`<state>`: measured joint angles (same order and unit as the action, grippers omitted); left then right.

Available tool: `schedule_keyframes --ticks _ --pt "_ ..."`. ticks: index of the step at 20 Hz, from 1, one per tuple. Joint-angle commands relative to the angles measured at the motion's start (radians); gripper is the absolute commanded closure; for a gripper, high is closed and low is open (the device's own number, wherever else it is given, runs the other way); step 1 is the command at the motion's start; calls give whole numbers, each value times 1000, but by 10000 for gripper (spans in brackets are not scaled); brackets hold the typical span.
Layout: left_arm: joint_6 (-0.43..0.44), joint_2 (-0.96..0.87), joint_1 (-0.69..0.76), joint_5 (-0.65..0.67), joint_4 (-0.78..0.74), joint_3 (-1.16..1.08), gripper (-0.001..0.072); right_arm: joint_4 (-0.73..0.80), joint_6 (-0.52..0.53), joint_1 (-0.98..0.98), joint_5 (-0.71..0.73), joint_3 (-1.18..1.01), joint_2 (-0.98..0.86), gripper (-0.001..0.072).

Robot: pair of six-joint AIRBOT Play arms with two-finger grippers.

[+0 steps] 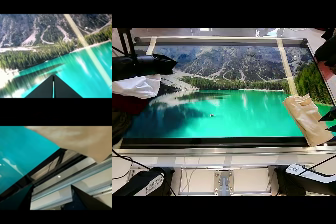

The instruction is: Fold the shirts.

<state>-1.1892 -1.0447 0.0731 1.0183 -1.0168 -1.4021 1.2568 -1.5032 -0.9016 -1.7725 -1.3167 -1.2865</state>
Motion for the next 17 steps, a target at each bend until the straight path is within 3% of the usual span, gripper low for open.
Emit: schedule_keyframes --ticks 1,2,5,17 --pt "0 -1 0 0 -1 0 696 -280 -19 17 -32 -75 47 415" --pt "0 -1 0 1 -1 0 696 -372 8 43 2 -89 65 709" --pt "0 0 0 55 0 0 696 -517 97 172 100 -94 127 699" --pt "0 0 0 55 0 0 695 -397 129 618 195 -94 167 698"
